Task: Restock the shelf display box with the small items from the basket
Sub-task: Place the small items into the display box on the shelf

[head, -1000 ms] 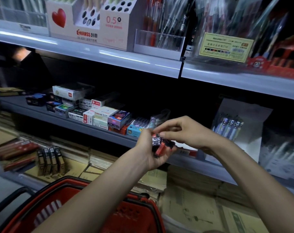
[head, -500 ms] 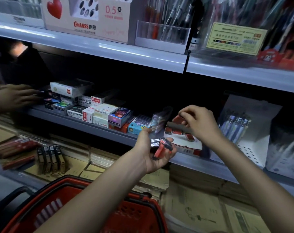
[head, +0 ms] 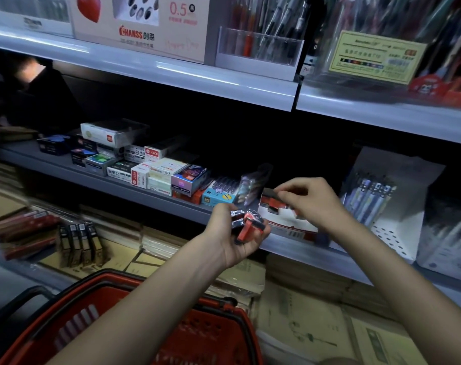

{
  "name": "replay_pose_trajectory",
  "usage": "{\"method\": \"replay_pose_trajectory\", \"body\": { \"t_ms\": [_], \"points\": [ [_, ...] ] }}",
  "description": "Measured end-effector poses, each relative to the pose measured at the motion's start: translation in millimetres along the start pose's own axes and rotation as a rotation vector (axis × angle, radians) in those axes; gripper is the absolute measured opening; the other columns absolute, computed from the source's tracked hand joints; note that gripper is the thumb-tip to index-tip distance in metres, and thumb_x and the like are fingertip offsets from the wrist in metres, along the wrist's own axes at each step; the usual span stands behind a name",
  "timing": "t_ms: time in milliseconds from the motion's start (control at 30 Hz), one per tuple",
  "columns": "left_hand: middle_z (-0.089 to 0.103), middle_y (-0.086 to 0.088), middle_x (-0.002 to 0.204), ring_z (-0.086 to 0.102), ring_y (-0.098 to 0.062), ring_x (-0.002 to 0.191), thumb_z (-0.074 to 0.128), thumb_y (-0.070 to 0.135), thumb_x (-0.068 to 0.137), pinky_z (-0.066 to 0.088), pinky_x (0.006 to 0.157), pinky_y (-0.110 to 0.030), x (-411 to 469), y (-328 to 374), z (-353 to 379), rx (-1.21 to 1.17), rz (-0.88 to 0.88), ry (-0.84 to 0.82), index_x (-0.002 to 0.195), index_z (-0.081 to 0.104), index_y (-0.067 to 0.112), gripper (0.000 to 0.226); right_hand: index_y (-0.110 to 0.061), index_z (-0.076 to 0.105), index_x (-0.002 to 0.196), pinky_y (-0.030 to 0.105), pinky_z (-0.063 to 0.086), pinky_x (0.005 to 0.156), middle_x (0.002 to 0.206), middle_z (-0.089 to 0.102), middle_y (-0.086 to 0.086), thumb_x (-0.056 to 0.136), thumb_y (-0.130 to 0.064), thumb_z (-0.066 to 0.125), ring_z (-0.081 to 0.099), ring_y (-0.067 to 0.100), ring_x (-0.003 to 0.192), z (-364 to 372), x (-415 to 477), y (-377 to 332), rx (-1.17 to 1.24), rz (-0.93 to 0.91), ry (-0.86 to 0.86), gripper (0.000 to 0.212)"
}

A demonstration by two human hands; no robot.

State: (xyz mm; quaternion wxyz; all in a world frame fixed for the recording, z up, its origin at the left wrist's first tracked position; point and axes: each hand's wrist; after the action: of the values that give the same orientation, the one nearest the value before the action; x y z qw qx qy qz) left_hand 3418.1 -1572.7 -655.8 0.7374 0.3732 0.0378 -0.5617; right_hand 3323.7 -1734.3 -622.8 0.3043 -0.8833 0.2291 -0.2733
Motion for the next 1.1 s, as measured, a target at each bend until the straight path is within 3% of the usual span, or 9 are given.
{"method": "replay_pose_trajectory", "body": {
  "t_ms": [133, 200, 300, 433, 600, 700, 767, 867, 1100],
  "points": [
    [0.066, -0.021, 0.080, 0.064, -0.030, 0.061, 0.041, 0.030, 0.098, 0.045, 0.037, -0.021, -1, -6, 13, 0.036, 0.058, -0.030, 0.099, 0.061, -0.006, 0.042, -0.007, 0.077, 0.107, 0.010, 0.044, 0.056, 0.087, 0.072, 0.003, 0.096, -0.019, 0.069, 0.059, -0.007, 0.061, -9, -19, -26, 0.110, 0.040, -0.357, 0.018],
    [0.066, -0.020, 0.081, 0.064, -0.030, 0.064, 0.042, 0.032, 0.097, 0.045, 0.036, -0.022, -3, -8, 17, 0.041, 0.062, -0.046, 0.102, 0.062, -0.003, 0.040, -0.003, 0.076, 0.110, 0.009, 0.045, 0.060, 0.088, 0.073, 0.003, 0.094, -0.015, 0.071, 0.062, -0.006, 0.066, -8, -22, -26, 0.139, 0.007, -0.427, 0.021],
    [0.067, -0.020, 0.078, 0.064, -0.029, 0.066, 0.043, 0.032, 0.099, 0.046, 0.036, -0.023, -5, -9, 19, 0.037, 0.056, -0.062, 0.103, 0.061, -0.003, 0.040, -0.002, 0.078, 0.106, 0.011, 0.049, 0.063, 0.087, 0.075, 0.003, 0.090, -0.008, 0.075, 0.065, -0.005, 0.068, -9, -23, -20, 0.196, 0.004, -0.304, 0.018],
    [0.066, -0.024, 0.084, 0.064, -0.030, 0.059, 0.044, 0.029, 0.098, 0.048, 0.036, -0.024, -4, -7, 21, 0.042, 0.036, -0.044, 0.111, 0.056, -0.007, 0.040, -0.015, 0.076, 0.102, 0.024, 0.051, 0.057, 0.080, 0.074, 0.005, 0.096, -0.011, 0.068, 0.064, 0.017, 0.069, -12, -23, -11, 0.226, 0.105, -0.280, 0.011],
    [0.069, -0.028, 0.074, 0.067, -0.030, 0.051, 0.044, 0.030, 0.101, 0.051, 0.039, -0.023, 2, -9, 22, 0.071, 0.041, -0.029, 0.112, 0.055, -0.010, 0.043, 0.002, 0.073, 0.112, 0.032, 0.063, 0.075, 0.081, 0.076, 0.014, 0.095, -0.003, 0.066, 0.073, 0.030, 0.072, -8, -20, -8, 0.256, 0.138, -0.215, 0.018],
    [0.067, -0.024, 0.091, 0.065, -0.028, 0.062, 0.045, 0.030, 0.101, 0.053, 0.041, -0.023, 7, -7, 21, 0.066, 0.049, 0.000, 0.128, 0.057, -0.008, 0.047, 0.005, 0.072, 0.110, 0.029, 0.063, 0.072, 0.084, 0.074, 0.016, 0.095, -0.001, 0.067, 0.071, 0.025, 0.066, -8, -13, -3, 0.264, 0.184, -0.148, 0.017],
    [0.061, -0.023, 0.105, 0.062, -0.027, 0.068, 0.045, 0.031, 0.103, 0.052, 0.042, -0.022, 9, -4, 21, 0.067, 0.061, 0.015, 0.119, 0.062, -0.005, 0.043, 0.001, 0.073, 0.109, 0.033, 0.062, 0.068, 0.080, 0.072, 0.011, 0.096, -0.004, 0.067, 0.068, 0.016, 0.060, -10, -3, 4, 0.200, 0.193, -0.052, 0.015],
    [0.059, -0.025, 0.109, 0.062, -0.028, 0.068, 0.044, 0.032, 0.103, 0.052, 0.040, -0.023, 12, 2, 15, 0.056, 0.063, 0.042, 0.109, 0.063, -0.005, 0.042, -0.010, 0.076, 0.105, 0.048, 0.063, 0.079, 0.093, 0.075, 0.012, 0.096, -0.012, 0.069, 0.073, 0.028, 0.076, -12, 25, 25, -0.036, 0.185, 0.078, 0.011],
    [0.061, -0.026, 0.105, 0.062, -0.027, 0.066, 0.039, 0.033, 0.105, 0.053, 0.040, -0.023, 15, 7, 1, 0.002, 0.030, 0.057, 0.107, 0.062, -0.008, 0.047, -0.015, 0.074, 0.121, 0.037, 0.057, 0.092, 0.121, 0.071, 0.013, 0.094, -0.007, 0.066, 0.069, 0.030, 0.107, 19, 57, 66, -0.528, 0.197, -0.052, 0.029]
  ]
}}
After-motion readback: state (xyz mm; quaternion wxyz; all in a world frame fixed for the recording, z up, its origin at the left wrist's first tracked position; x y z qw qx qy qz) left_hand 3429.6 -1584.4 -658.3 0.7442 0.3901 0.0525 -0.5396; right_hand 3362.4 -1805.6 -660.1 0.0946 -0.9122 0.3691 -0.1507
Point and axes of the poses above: each hand's wrist, its own x-axis towards the middle knuckle, its own z-axis out of the palm, y = z × x
